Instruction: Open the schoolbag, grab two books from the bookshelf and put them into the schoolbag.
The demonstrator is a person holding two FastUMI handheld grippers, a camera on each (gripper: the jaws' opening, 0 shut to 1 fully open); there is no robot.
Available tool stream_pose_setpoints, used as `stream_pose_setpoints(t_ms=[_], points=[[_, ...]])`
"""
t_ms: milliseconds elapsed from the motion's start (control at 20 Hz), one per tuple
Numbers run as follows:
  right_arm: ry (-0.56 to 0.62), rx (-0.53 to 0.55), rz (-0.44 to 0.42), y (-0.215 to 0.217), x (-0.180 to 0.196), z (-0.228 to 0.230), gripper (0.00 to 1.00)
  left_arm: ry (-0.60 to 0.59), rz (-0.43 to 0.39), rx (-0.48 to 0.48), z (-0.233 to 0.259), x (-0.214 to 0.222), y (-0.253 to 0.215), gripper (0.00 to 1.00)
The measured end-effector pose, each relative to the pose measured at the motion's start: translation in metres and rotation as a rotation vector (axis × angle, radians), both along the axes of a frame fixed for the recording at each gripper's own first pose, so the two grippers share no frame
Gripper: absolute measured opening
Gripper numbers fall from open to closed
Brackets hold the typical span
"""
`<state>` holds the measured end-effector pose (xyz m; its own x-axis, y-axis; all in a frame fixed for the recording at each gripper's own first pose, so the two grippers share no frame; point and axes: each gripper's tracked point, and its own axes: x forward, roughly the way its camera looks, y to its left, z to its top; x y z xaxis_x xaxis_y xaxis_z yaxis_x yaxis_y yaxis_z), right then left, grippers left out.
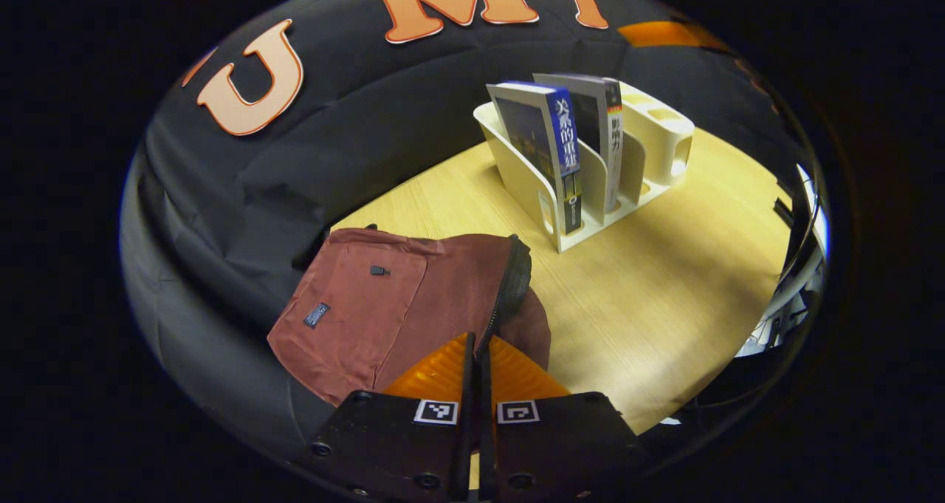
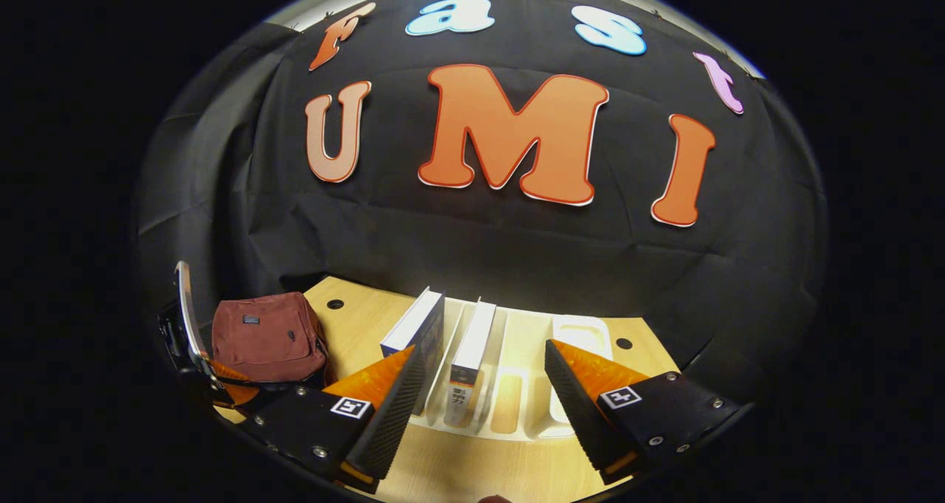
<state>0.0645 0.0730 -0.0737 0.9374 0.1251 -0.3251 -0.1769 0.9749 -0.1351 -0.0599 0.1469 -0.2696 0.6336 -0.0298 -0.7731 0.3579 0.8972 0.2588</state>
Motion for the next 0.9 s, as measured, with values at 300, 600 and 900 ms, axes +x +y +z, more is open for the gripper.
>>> stream_pose_setpoints(t_ms=[300, 600, 900], points=[[0.129, -0.041, 0.051, 0.041, 0.02, -0.002, 0.97, -0.06, -0.032, -0.04, 0.054, 0.033, 0.025, 0.05], [0.243, -0.1, 0.058, 0.057, 0.047, -0.004, 0.97, -0.086, -0.044, -0.081, 0.084, 0.059, 0.055, 0.05], [0.492, -0.035, 0.059, 0.081, 0.063, -0.019, 0.97, -0.115, -0.053, -0.116, 0.099, 0.076, 0.071, 0.05]])
